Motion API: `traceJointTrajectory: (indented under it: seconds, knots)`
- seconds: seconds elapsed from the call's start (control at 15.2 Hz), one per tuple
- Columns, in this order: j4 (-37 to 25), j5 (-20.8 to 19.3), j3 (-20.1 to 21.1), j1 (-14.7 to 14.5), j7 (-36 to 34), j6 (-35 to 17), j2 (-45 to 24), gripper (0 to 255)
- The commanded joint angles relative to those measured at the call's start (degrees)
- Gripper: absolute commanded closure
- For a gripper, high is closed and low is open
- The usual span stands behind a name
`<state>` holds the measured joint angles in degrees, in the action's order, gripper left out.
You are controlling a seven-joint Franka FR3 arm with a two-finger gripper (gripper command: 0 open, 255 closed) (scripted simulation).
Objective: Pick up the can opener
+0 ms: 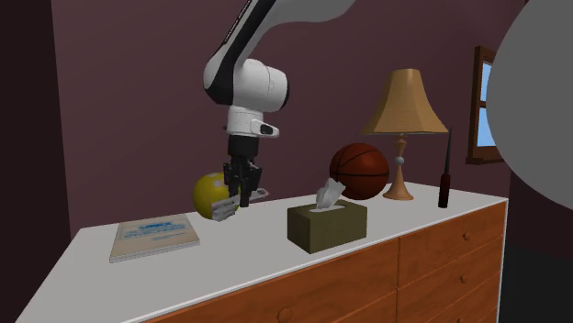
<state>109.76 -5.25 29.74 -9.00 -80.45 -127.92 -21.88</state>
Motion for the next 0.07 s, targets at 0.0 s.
traceJointTrajectory:
  seconds: [0.0]
  knots:
    - [-0.26, 0.14, 0.08, 0.05, 0.06, 0.48, 0.24, 255]
